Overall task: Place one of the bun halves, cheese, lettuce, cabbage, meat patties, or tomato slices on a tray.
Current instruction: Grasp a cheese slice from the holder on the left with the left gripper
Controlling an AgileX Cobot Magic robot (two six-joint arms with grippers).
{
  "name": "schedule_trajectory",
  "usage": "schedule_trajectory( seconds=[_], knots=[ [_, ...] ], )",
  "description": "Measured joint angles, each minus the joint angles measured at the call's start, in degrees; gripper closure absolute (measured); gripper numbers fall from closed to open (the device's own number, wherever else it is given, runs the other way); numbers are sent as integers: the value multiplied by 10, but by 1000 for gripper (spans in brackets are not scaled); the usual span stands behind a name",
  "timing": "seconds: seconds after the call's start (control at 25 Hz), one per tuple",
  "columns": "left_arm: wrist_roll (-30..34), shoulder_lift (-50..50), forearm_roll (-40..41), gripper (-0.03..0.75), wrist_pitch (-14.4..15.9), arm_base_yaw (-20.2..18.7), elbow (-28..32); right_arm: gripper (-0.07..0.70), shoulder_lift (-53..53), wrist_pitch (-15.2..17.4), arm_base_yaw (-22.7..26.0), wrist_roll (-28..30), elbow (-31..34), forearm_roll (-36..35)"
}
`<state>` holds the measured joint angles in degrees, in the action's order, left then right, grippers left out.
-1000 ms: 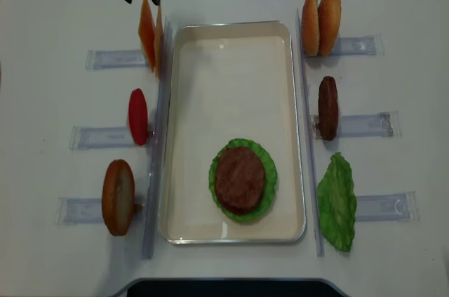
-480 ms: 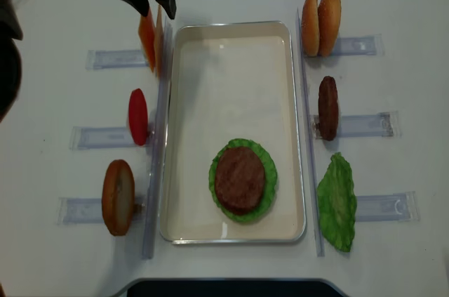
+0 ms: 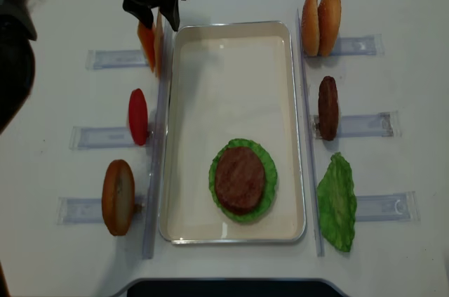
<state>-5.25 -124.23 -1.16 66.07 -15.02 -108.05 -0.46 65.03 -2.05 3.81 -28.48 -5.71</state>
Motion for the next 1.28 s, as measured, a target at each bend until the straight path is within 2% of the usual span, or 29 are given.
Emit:
schedule_trajectory(
  seconds=[0.28, 0.4, 1.04, 1.28],
  knots=[
    [0, -17, 0, 232, 2, 0, 0, 215, 0, 0, 0, 0, 0, 0],
    [0, -22, 0, 256, 6, 0, 0, 215, 0, 0, 0, 0, 0, 0],
    [0, -23, 24, 673, 27, 0, -4, 215, 0, 0, 0, 0, 0, 0],
    [0, -23, 25, 685, 33, 0, -5, 215, 0, 0, 0, 0, 0, 0]
  ],
)
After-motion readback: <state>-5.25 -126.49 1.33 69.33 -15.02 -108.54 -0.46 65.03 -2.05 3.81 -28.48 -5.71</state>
